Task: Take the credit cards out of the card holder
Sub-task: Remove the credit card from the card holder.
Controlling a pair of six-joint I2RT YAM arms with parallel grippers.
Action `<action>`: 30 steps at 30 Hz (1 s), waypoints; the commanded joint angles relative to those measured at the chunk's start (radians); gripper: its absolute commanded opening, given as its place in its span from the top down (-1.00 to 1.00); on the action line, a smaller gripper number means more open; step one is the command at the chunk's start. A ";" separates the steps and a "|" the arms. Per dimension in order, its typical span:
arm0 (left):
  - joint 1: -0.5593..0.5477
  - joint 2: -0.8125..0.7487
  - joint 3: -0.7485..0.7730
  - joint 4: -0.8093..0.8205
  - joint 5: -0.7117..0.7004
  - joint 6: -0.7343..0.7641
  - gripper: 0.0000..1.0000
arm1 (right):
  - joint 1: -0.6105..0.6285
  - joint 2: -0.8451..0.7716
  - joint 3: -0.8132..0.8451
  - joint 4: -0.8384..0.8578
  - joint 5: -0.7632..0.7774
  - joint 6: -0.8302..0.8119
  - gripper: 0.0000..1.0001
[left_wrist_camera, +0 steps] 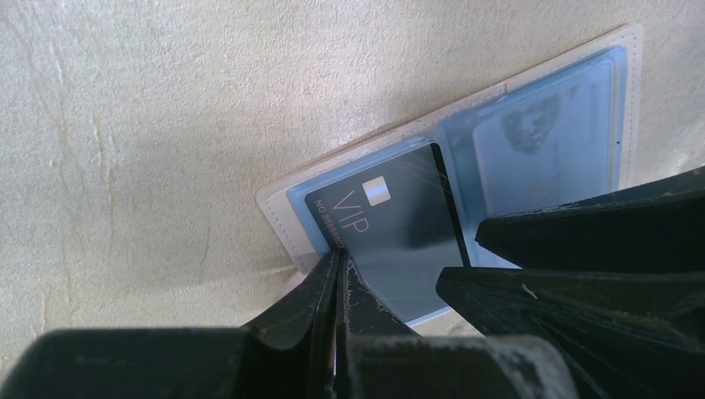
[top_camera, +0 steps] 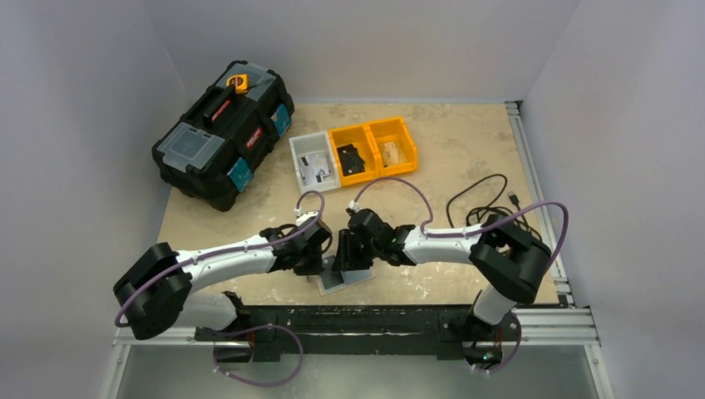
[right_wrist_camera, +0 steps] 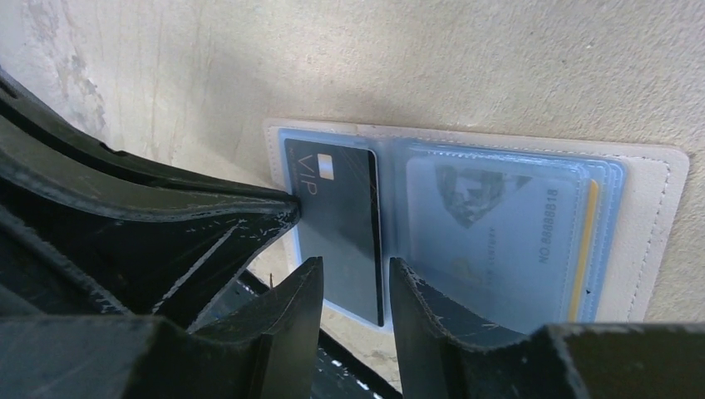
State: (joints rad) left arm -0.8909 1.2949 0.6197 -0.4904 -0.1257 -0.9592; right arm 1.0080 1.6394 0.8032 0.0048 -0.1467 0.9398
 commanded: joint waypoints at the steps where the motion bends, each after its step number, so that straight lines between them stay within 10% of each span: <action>1: 0.004 0.028 -0.012 0.044 0.002 -0.015 1.00 | -0.018 0.009 -0.036 0.077 -0.051 -0.011 0.29; 18: 0.003 0.115 0.014 0.093 0.048 -0.021 1.00 | -0.092 0.048 -0.175 0.343 -0.227 0.070 0.29; 30: 0.006 0.124 -0.019 0.067 0.037 -0.047 1.00 | -0.183 0.104 -0.369 0.861 -0.414 0.269 0.36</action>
State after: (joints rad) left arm -0.8841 1.3685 0.6498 -0.4259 -0.0929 -0.9855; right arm 0.8410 1.6985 0.4847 0.6250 -0.4877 1.1061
